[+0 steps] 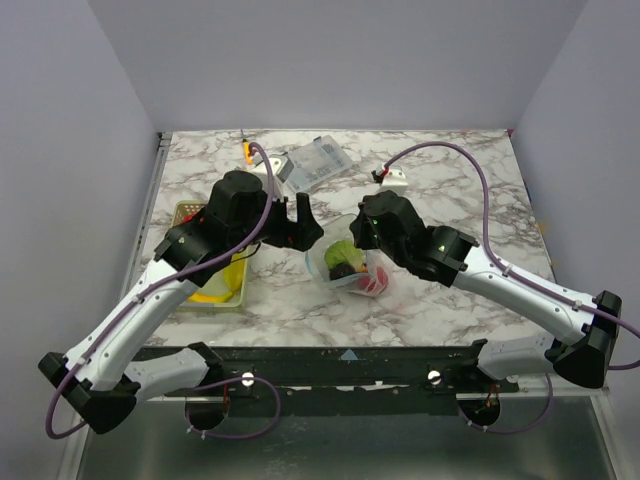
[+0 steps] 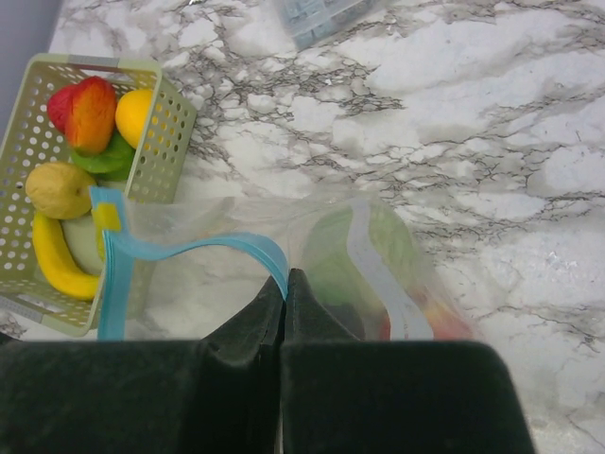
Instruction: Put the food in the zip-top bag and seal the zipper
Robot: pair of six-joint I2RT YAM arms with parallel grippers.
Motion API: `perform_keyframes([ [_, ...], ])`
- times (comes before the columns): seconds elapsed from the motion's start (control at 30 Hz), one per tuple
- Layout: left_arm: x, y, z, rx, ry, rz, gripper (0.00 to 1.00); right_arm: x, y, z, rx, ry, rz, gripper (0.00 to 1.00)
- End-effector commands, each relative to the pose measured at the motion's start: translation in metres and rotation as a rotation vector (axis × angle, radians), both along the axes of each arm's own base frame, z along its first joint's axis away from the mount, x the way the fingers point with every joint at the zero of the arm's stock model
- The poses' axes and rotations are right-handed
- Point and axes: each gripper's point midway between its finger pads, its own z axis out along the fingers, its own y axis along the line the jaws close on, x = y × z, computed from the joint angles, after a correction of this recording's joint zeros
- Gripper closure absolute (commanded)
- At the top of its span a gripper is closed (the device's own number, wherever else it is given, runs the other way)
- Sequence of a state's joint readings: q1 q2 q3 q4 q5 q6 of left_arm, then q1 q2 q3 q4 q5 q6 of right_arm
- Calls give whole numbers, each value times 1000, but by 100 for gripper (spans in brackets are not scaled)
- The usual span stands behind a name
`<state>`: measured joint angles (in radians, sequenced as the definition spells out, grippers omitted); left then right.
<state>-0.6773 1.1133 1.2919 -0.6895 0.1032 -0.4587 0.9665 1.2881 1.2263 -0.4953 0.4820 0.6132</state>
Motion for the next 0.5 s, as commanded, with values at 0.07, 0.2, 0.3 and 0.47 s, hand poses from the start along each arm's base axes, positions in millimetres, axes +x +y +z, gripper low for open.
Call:
perform_keyframes([
  [0.07, -20, 32, -10, 25, -46, 48, 13, 3, 5, 17, 60, -21, -4, 99],
  [0.2, -15, 70, -29, 107, -72, 198, 13, 3, 4, 17, 62, -22, -3, 99],
  [0.3, -9, 102, -56, 181, -18, 326, 9, 2, 3, 16, 63, -23, -3, 99],
  [0.47, -1, 147, -100, 185, 124, 529, 7, 2, 2, 13, 58, -21, -4, 99],
])
